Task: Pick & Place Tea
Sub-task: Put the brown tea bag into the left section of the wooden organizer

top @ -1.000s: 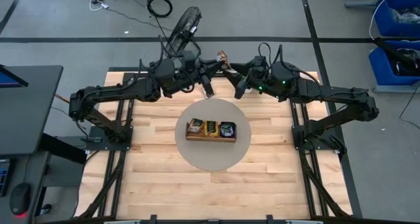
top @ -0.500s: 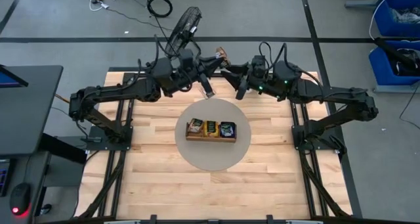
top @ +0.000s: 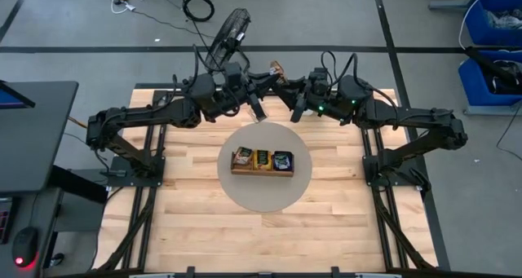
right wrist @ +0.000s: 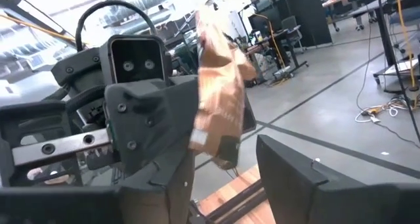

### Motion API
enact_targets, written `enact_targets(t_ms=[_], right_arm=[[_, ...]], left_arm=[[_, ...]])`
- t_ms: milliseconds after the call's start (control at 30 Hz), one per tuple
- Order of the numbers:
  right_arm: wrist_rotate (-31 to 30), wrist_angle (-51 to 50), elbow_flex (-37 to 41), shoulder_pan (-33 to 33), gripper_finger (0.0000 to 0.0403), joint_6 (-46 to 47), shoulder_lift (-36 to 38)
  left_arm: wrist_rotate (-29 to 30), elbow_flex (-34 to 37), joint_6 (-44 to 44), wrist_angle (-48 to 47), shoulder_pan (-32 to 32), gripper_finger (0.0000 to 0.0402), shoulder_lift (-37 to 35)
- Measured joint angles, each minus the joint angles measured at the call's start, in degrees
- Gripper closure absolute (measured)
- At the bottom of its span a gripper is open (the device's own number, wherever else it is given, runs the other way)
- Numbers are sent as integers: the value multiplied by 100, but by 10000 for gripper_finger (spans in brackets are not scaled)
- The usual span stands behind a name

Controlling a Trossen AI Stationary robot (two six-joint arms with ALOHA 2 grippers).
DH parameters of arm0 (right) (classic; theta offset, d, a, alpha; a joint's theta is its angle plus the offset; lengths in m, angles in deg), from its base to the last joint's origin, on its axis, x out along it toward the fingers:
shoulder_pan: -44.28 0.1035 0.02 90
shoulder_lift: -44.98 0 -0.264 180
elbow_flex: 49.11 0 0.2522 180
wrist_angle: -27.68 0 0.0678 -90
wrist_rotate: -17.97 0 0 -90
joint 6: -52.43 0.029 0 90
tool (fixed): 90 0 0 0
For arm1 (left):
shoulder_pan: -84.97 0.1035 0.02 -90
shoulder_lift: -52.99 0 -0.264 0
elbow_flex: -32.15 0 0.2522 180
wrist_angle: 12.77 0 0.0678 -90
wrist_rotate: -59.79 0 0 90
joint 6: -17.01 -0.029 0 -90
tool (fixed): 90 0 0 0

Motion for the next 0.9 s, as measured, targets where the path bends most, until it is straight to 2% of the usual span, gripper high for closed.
enact_targets(t_ms=[200, 433, 633, 900], right_arm=[[-4, 18, 0, 0, 277, 40, 0], [-20, 33, 0, 0, 389, -51, 0], [-15, 35, 0, 0, 399, -101, 0], [6, -188, 2, 4, 401, -137, 106]], left_arm=[[-4, 0, 0, 0, -3, 379, 0], [-1, 0, -124, 4, -26, 376, 0], [-4, 0, -182, 2, -26, 376, 0], [-31, 0, -735, -253, -32, 340, -112]])
